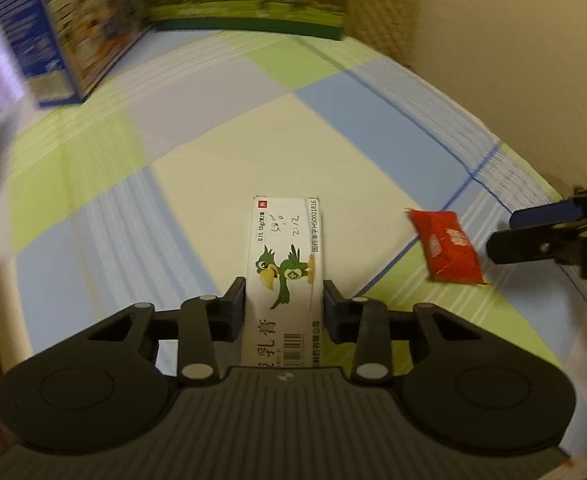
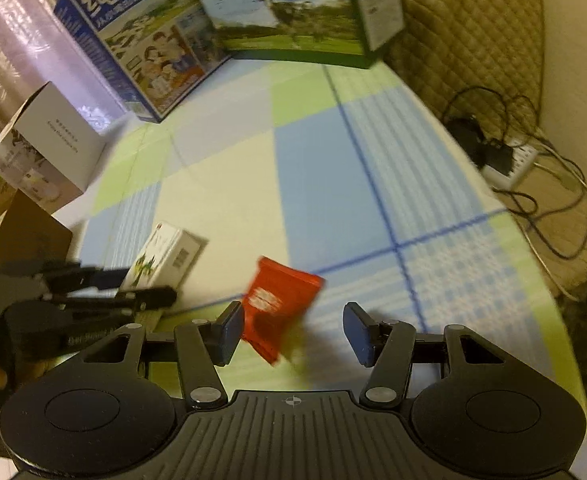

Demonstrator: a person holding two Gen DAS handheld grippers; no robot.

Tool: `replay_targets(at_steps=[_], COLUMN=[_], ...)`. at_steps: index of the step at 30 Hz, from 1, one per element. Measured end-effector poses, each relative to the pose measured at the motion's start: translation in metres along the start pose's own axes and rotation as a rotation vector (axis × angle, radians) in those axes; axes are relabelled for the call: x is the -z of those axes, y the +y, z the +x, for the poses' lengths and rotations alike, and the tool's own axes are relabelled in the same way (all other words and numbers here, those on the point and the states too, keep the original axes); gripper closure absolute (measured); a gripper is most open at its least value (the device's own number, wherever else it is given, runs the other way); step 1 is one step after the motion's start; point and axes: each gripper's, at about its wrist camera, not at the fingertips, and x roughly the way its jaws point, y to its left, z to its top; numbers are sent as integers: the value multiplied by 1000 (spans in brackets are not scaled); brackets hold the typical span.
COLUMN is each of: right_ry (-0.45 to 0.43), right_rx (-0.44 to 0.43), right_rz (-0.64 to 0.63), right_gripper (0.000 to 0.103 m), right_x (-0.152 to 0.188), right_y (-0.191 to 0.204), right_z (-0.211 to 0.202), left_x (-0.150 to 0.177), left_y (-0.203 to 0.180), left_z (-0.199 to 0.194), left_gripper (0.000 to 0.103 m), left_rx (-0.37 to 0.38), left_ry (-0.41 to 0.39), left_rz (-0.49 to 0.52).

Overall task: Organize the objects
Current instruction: 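Grasp the white ointment box with the left tool while the right tool grasps the red packet, then carry the ointment box and red packet over the cardboard box with both tools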

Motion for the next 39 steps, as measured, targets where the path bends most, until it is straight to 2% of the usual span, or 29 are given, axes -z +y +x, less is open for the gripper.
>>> replay_targets(at_steps=[5, 7, 9, 12, 15, 19, 29, 34, 39], right_ry=[13, 4, 2, 6, 20, 44, 125, 145, 136], right_rx=[38, 50, 68, 43, 16, -21, -133, -145, -136], right_rz=[-7, -36, -85, -156, -205, -274, -482, -563, -601], right_gripper=[50, 54, 71, 77, 78, 78, 78, 78, 78], right_x=[-3, -2, 1, 8, 20, 41, 110, 135, 145], right_y=[10, 14, 19, 24, 29, 37, 64, 74, 80], right_z=[23, 25, 27, 27, 23, 15, -17, -28, -30], left_x=[9, 13, 17, 23, 31, 49, 112, 142, 159], left_y=[9, 11, 12, 11, 11, 4, -19, -32, -41], left_z=[-8, -12, -14, -18, -20, -31, -75, -97, -111], left_gripper=[70, 70, 70, 70, 70, 70, 70, 70, 70], left_rx=[-65, -88, -108, -133, -143, -170, -163, -166, -159], left_ry=[19, 26, 30, 33, 71, 74, 117, 157, 170], left_rz=[-154, -207, -244, -281, -317, -328, -372, -398, -432])
